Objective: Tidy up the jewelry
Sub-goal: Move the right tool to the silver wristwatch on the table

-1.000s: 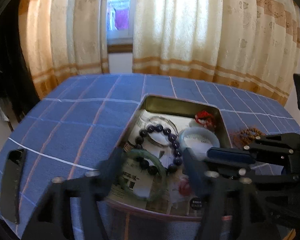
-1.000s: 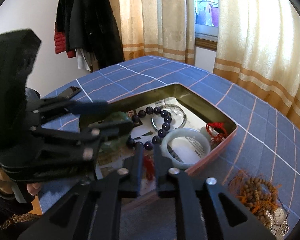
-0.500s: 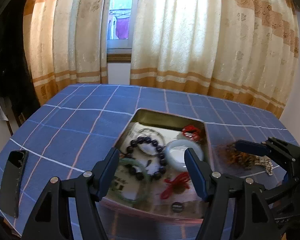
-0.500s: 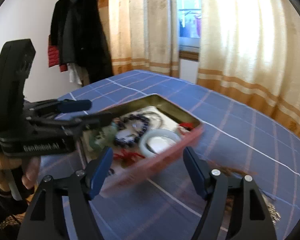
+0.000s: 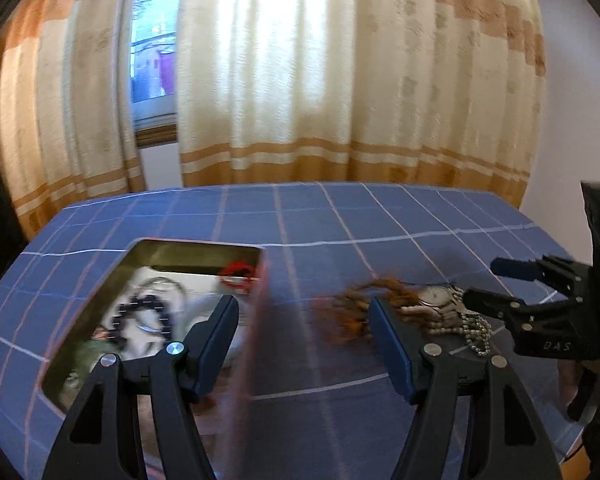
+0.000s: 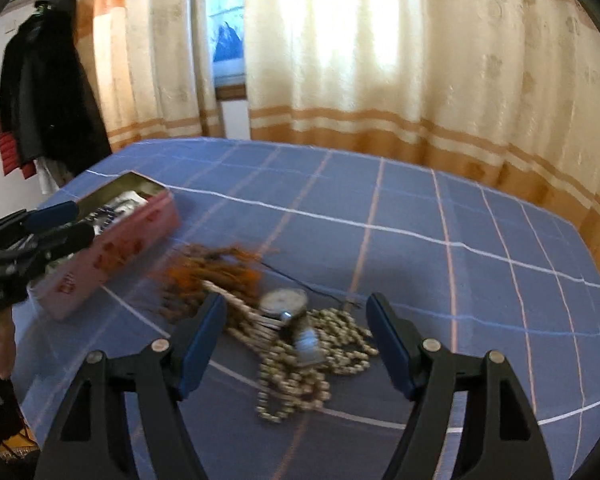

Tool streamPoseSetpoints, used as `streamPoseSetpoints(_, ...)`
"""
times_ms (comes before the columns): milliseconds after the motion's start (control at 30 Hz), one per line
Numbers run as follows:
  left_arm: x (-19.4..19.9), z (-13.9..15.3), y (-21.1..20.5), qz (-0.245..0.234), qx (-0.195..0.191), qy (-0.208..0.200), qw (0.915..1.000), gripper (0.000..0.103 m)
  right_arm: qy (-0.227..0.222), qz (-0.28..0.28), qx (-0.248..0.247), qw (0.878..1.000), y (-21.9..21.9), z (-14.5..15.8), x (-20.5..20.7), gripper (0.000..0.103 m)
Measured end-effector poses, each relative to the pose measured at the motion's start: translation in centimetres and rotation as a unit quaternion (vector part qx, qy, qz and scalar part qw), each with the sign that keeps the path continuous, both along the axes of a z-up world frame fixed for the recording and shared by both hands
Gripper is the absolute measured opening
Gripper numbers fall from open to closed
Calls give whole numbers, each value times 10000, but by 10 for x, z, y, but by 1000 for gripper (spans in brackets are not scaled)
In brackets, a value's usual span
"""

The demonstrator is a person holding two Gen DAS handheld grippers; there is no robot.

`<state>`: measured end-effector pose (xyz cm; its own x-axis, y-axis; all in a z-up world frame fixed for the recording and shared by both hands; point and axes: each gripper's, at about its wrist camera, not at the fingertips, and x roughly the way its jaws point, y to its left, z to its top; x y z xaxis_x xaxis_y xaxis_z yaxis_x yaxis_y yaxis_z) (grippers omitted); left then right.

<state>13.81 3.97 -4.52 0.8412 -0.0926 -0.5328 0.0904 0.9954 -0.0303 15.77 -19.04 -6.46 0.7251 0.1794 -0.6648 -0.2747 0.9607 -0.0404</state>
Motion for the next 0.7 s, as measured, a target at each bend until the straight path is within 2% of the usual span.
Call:
streamPoseSetpoints(100, 12, -7, -9, -39, -1, 105, 9999, 68, 175, 104, -74, 9998, 3, -5, 5, 59)
streamPoseSetpoints(367, 20, -17, -9, -86, -144, 274, 9995, 68, 555, 354, -275, 9975, 15, -24, 17, 56)
streamPoseSetpoints(433, 19, -17, -9, -100, -168, 255, 9995, 68, 685, 341, -253, 9967, 14, -28, 20, 49)
streamPoseSetpoints(567, 18, -17, -9, -136, -196, 271, 9993, 68, 782, 381, -83, 9962, 12, -29, 24, 46)
streamPoseSetpoints(633, 18, -18, -7, -127, -250, 270, 9992, 68, 815, 431, -62, 9957, 12, -30, 24, 34)
streamPoseSetpoints(700, 18, -18, -3, -96, -336, 271, 9990, 68, 773, 460, -116, 9959, 14, -29, 21, 32)
